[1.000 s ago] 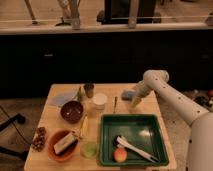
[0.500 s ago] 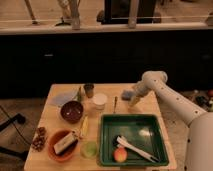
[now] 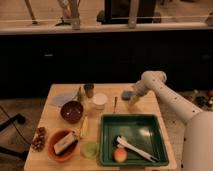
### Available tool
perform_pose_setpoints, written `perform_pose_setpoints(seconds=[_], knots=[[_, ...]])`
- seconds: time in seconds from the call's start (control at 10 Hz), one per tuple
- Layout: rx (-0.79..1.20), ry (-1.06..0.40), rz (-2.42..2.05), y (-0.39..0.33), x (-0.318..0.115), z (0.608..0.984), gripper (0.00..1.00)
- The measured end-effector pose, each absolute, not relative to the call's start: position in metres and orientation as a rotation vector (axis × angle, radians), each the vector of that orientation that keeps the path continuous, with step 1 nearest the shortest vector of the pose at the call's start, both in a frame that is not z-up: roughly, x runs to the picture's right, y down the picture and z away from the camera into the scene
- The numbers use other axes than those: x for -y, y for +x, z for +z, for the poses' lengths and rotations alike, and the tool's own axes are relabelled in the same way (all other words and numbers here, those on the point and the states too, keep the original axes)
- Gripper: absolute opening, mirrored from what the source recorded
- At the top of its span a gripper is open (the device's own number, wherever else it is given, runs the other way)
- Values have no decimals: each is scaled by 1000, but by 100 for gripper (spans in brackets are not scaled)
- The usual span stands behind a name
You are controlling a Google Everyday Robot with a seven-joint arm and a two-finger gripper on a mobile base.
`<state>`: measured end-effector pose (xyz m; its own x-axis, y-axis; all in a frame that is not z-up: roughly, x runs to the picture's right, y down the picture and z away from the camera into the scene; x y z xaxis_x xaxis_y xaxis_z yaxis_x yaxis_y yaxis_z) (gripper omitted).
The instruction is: Wipe purple bowl with sponge
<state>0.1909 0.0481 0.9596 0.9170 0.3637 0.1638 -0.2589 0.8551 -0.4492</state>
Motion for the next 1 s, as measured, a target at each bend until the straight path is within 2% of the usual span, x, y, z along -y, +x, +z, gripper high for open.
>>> perform_pose_setpoints(seconds=[0.8,0.9,1.0], knots=[[252,-497,368,201,-53,984,79],[255,-502,365,200,-54,985,73],[258,-506,361,199,-54,986,64]])
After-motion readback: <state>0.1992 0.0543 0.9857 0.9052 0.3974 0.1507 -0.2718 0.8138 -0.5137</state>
